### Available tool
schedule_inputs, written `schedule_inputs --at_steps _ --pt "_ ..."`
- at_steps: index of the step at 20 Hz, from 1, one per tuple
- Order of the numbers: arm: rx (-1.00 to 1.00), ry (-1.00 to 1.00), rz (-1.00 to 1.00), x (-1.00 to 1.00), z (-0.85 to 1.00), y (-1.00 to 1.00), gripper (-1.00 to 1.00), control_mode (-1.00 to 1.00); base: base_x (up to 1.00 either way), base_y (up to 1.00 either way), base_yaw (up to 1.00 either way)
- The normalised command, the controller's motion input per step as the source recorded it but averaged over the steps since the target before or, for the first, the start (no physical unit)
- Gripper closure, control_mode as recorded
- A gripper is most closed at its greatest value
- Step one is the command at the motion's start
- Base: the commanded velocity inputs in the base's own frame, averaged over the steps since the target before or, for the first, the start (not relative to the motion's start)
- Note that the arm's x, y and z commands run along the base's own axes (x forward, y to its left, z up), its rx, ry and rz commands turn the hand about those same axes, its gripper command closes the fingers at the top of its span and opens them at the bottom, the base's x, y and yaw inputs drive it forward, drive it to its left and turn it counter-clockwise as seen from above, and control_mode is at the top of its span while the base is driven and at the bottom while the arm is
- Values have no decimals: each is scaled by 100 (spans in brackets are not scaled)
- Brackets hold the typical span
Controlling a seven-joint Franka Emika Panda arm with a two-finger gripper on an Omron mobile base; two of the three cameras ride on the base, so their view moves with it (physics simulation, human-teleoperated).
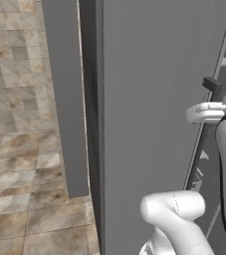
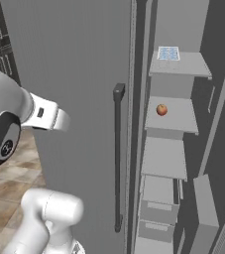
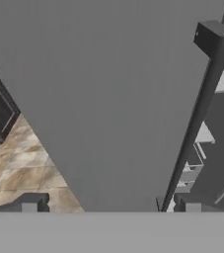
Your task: Open the freezer door, pick up the ice cube tray from the freezer, and place it on the dining counter.
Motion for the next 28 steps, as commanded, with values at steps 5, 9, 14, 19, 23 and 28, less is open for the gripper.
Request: schedule_inputs --at_steps 5,9,14,19,23,28 --pt "-1 -7 3 -29 -1 0 -100 -100 0 0 0" --pt "-5 0 3 -31 -1 6 -100 -100 0 0 0" --pt "-9 0 0 -6 -1 28 -100 -100 0 0 0" --pt "-4 7 0 0 0 19 -100 -100 0 0 0" --pt "0 10 0 3 0 0 -100 -100 0 0 0" --pt "0 7 0 22 0 0 -100 -100 0 0 0"
